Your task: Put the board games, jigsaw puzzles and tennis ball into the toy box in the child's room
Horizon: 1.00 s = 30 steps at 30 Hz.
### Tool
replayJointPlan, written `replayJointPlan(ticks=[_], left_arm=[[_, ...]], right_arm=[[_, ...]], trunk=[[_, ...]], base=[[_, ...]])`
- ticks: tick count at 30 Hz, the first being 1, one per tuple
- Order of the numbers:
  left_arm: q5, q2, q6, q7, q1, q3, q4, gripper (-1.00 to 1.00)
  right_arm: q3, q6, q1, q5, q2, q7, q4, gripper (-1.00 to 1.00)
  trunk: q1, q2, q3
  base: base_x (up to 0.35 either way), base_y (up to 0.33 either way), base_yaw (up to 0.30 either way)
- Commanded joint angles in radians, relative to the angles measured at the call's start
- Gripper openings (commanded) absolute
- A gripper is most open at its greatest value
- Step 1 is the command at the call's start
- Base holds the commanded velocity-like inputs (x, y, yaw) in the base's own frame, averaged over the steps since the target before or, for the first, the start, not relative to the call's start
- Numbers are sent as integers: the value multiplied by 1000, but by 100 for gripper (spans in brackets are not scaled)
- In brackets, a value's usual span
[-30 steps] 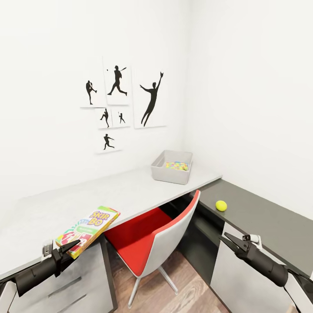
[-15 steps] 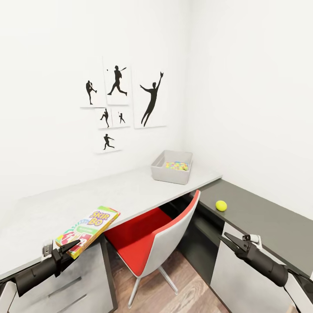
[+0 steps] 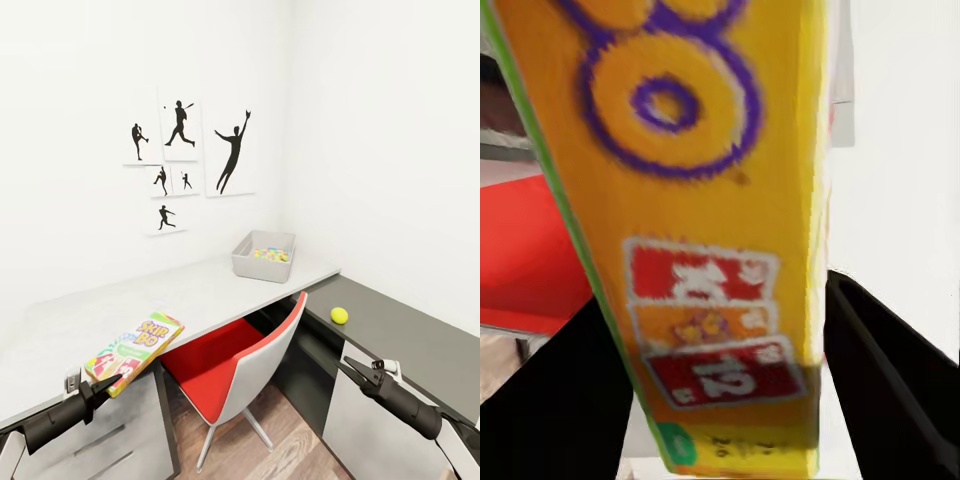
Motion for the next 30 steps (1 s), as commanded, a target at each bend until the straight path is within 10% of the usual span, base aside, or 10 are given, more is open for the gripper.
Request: replayJointPlan(ticks=[1, 14, 30], left_arm=[[-10, 0, -4, -3, -1, 1, 1, -100], [-9, 1, 2, -6, 0, -1, 1, -100], [-10, 4, 10, -16, -1, -7, -4, -100]], right_arm=[[0, 8, -1, -5, 0, 1, 0, 100], [0, 8, -1, -5, 0, 1, 0, 100], [0, 15, -1, -5, 0, -1, 0, 100]], trunk=[[0, -1, -1], [0, -1, -1], [-61, 111, 49]], base=[[0, 0, 0], [0, 0, 0], [0, 0, 0]])
